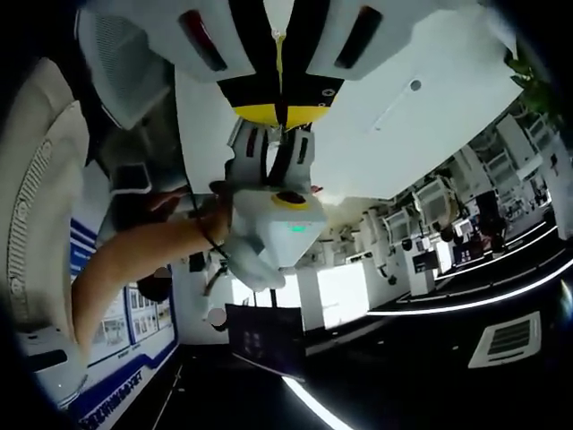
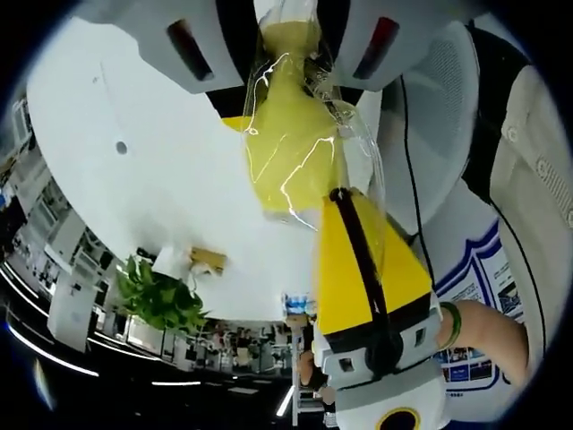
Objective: Compare the silicone blocks by pressing each to a similar depth, holding the contact briefly, and releasing to observe deformation and rebound differences across the visible hardness samples.
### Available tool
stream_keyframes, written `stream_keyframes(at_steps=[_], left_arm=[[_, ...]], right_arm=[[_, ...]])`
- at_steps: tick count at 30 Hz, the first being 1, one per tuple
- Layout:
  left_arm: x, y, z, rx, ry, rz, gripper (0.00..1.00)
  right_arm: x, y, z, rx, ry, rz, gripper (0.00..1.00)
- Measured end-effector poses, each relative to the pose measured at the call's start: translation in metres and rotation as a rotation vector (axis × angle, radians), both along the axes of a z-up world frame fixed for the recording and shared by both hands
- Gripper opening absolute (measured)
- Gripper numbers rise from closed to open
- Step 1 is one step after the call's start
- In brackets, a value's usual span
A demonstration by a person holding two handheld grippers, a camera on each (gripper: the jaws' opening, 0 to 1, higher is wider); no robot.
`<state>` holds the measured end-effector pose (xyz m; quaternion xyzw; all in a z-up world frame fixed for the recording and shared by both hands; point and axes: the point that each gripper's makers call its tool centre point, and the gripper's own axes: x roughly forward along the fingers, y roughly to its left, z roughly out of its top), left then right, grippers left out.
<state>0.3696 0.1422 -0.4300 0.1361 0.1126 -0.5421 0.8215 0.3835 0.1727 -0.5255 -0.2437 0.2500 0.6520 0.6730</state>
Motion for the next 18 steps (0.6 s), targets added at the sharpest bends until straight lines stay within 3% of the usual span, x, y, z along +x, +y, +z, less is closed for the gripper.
stream_keyframes(at_steps=[5, 18], left_arm=[[-0.0029, -0.0004, -0.0036, 0.002, 0.022, -0.01, 0.0], [-0.0022, -0.0012, -0.0043, 0.001, 0.014, -0.013, 0.0]], right_arm=[[-0.0012, 0.0, -0.0034, -0.001, -0.061, 0.048, 0.11], [0.0002, -0.001, -0.0039, 0.002, -0.056, 0.049, 0.15]])
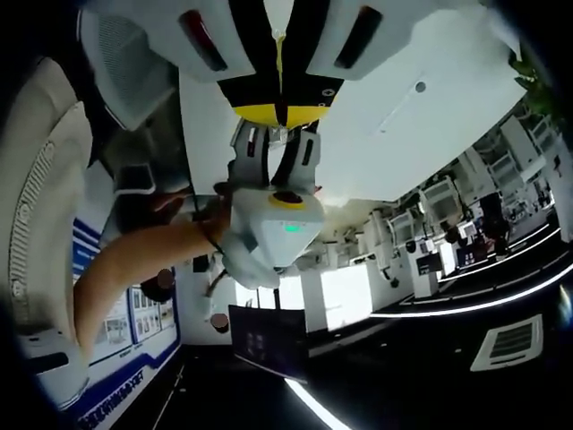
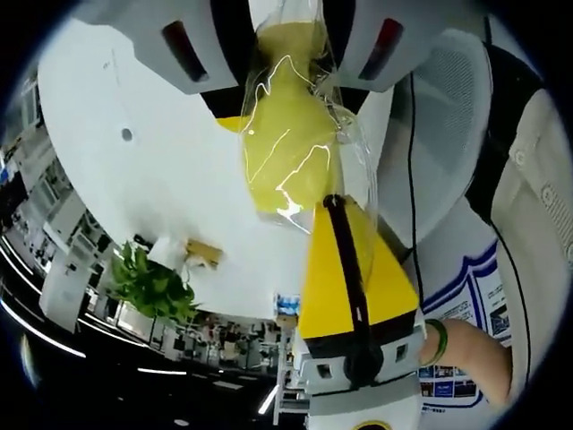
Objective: Compare the silicone blocks by pressing each to a similar depth, holding the contact briefly, and releasing to observe deformation and rebound differences across the visible hardness samples.
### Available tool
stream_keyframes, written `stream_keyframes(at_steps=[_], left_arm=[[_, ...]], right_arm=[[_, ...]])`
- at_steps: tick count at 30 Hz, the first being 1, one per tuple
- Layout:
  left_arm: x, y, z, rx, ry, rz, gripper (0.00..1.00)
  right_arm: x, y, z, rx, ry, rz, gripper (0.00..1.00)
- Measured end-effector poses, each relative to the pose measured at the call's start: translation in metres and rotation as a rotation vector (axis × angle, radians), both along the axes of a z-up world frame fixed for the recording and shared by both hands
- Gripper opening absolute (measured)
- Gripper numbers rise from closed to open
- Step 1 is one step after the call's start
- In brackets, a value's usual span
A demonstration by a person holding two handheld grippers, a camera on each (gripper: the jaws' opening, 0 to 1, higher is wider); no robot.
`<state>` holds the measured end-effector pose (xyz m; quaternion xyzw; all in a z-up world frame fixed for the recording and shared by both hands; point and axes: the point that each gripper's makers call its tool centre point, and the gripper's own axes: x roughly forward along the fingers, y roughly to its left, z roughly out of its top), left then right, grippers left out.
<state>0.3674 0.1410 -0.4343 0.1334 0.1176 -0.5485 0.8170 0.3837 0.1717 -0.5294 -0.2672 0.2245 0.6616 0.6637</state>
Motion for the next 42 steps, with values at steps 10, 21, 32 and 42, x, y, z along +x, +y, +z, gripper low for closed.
stream_keyframes(at_steps=[10, 21, 32, 42], left_arm=[[0.0002, 0.0026, -0.0008, -0.003, 0.003, 0.002, 0.0], [0.0009, 0.0023, -0.0001, -0.011, -0.005, 0.002, 0.0], [0.0015, -0.0003, -0.0008, -0.012, -0.004, -0.005, 0.0], [0.0019, -0.0015, -0.0009, -0.014, -0.004, -0.009, 0.0]], right_arm=[[0.0001, 0.0021, -0.0007, 0.004, -0.003, 0.004, 0.16], [0.0008, 0.0013, 0.0, 0.013, -0.014, 0.011, 0.18], [0.0012, -0.0015, -0.001, 0.018, -0.006, -0.001, 0.2], [0.0021, -0.0023, -0.001, 0.02, -0.013, -0.001, 0.21]])
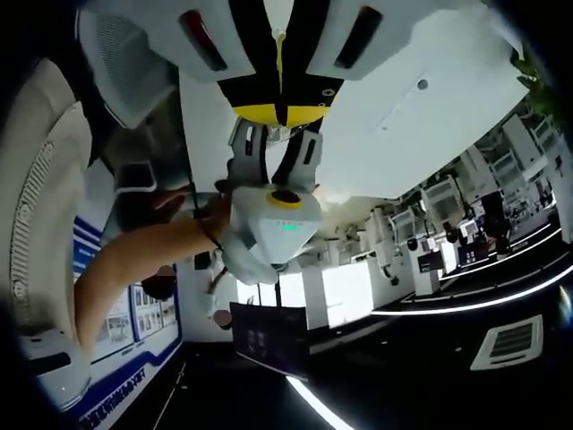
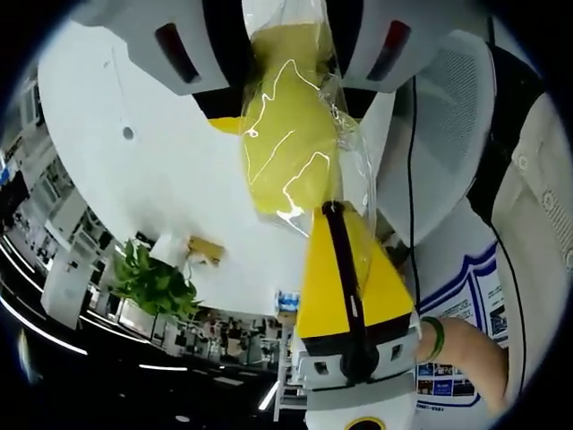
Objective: Compare the silicone blocks by pressing each to a similar depth, holding the contact briefly, and releasing to observe deformation and rebound differences across the visible hardness samples.
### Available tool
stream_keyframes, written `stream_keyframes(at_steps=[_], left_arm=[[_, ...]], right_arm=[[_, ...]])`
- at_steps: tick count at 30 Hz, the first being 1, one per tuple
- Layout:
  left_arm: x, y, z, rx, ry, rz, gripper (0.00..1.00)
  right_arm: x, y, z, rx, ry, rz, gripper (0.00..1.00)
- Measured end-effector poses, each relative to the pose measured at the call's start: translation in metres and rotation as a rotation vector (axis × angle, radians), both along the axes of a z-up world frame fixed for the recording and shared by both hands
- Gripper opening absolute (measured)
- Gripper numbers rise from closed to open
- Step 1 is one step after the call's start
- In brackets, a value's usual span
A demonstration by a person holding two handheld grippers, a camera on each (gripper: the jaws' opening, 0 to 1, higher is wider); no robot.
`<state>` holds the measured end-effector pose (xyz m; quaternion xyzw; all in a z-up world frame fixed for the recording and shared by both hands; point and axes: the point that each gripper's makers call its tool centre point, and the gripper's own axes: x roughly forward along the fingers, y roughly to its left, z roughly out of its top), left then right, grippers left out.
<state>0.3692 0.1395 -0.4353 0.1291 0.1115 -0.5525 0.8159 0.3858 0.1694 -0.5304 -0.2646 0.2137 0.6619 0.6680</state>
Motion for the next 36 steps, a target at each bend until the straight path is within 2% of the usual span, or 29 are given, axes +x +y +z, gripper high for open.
stream_keyframes(at_steps=[14, 26, 36], left_arm=[[0.0, 0.001, -0.002, -0.009, 0.012, 0.009, 0.0], [-0.003, 0.003, -0.012, -0.018, 0.056, 0.007, 0.0], [-0.004, 0.003, -0.015, -0.043, 0.084, -0.003, 0.0]], right_arm=[[-0.001, 0.001, -0.003, -0.003, -0.002, 0.002, 0.25], [-0.006, 0.0, -0.012, 0.0, 0.012, -0.006, 0.28], [-0.008, -0.004, -0.012, 0.028, 0.009, -0.042, 0.33]])
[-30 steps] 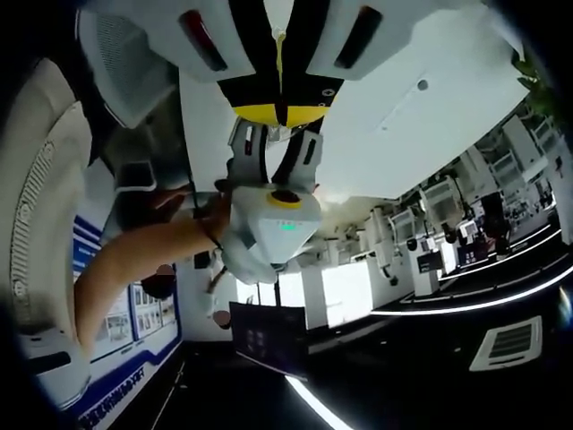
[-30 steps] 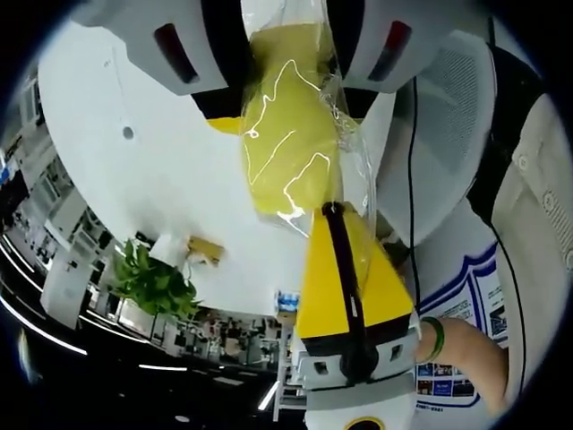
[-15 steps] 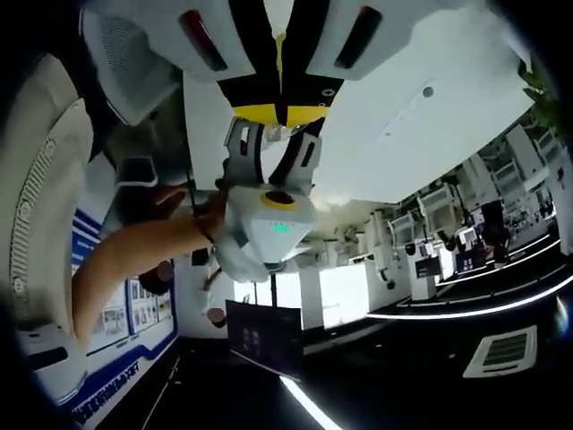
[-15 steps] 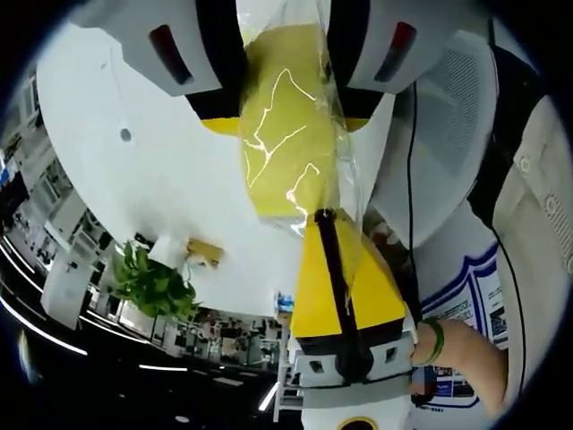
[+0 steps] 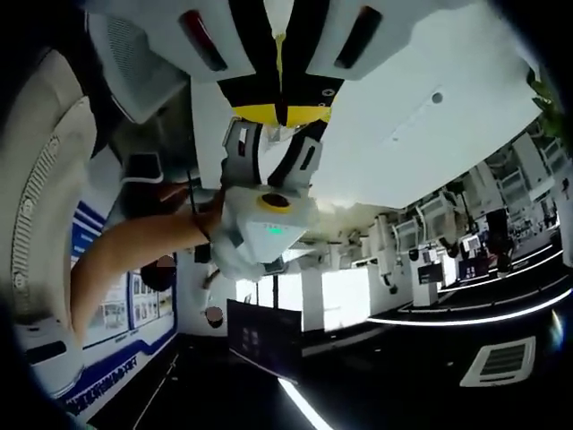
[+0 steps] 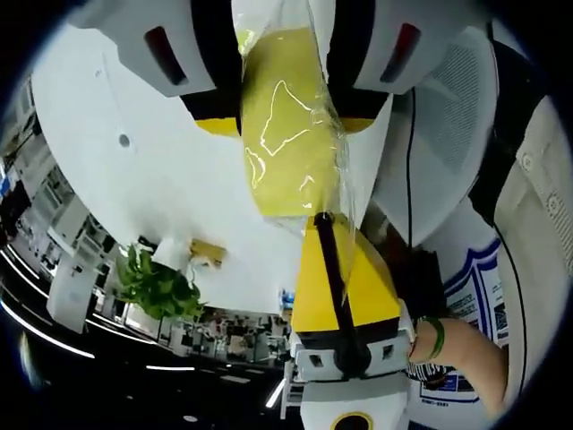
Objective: Compare the silicone blocks by pressing each to a similar depth, holding the contact briefly, and releasing to observe deformation and rebound differences across the visible hardness samples.
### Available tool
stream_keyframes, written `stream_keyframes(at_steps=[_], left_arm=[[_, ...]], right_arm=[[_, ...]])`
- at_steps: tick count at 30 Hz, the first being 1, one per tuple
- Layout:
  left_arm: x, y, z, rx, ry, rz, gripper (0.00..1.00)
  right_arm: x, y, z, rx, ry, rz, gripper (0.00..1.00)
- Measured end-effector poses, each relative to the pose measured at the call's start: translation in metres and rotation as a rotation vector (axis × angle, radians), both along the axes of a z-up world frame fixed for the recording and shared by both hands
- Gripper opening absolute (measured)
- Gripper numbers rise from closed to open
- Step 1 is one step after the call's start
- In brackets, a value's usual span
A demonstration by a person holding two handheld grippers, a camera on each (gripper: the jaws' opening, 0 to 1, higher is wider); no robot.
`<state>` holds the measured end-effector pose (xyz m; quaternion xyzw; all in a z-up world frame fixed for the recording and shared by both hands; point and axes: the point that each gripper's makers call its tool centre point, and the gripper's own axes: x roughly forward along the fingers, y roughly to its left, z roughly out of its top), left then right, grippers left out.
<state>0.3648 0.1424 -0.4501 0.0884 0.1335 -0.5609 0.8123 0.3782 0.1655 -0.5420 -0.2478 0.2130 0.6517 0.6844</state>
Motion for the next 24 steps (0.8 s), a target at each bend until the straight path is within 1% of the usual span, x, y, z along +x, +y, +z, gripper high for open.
stream_keyframes(at_steps=[1, 4, 6, 8, 9, 10, 11, 15, 16, 17, 19, 20, 21, 22, 24], left_arm=[[-0.001, -0.001, -0.001, -0.014, 0.017, -0.008, 0.0], [0.001, 0.003, -0.011, -0.039, 0.056, 0.008, 0.0], [0.002, 0.006, -0.019, -0.039, 0.068, 0.021, 0.0], [0.002, 0.009, -0.027, -0.038, 0.097, 0.027, 0.0], [0.001, 0.01, -0.03, -0.037, 0.111, 0.03, 0.0], [0.002, 0.015, -0.038, -0.035, 0.119, 0.047, 0.0], [0.0, 0.017, -0.043, -0.036, 0.141, 0.054, 0.0], [-0.001, 0.029, -0.06, -0.041, 0.176, 0.09, 0.0], [-0.002, 0.032, -0.063, -0.044, 0.185, 0.098, 0.0], [-0.002, 0.037, -0.068, -0.05, 0.2, 0.115, 0.0], [-0.001, 0.043, -0.076, -0.048, 0.213, 0.146, 0.0], [-0.001, 0.045, -0.078, -0.061, 0.227, 0.156, 0.0], [0.001, 0.049, -0.08, -0.074, 0.229, 0.178, 0.0], [0.001, 0.051, -0.082, -0.072, 0.232, 0.184, 0.0], [0.003, 0.056, -0.089, -0.08, 0.248, 0.212, 0.0]], right_arm=[[0.0, -0.001, 0.001, 0.007, -0.004, -0.012, 0.34], [-0.001, -0.004, 0.003, 0.027, -0.014, -0.035, 0.34], [-0.002, -0.006, 0.004, 0.034, -0.021, -0.05, 0.34], [-0.003, -0.009, 0.005, 0.041, -0.024, -0.062, 0.35], [-0.003, -0.011, 0.006, 0.051, -0.027, -0.083, 0.37], [-0.003, -0.012, 0.007, 0.062, -0.038, -0.093, 0.39], [-0.004, -0.014, 0.008, 0.071, -0.038, -0.105, 0.41], [-0.011, -0.023, 0.01, 0.117, -0.03, -0.169, 0.47], [-0.013, -0.026, 0.01, 0.124, -0.026, -0.186, 0.49], [-0.016, -0.032, 0.008, 0.135, -0.013, -0.224, 0.5], [-0.021, -0.039, 0.005, 0.148, -0.007, -0.263, 0.54], [-0.023, -0.041, 0.003, 0.155, -0.002, -0.282, 0.55], [-0.028, -0.045, -0.001, 0.158, -0.007, -0.292, 0.56], [-0.031, -0.046, -0.003, 0.163, -0.01, -0.304, 0.56], [-0.04, -0.049, -0.006, 0.189, -0.002, -0.336, 0.58]])
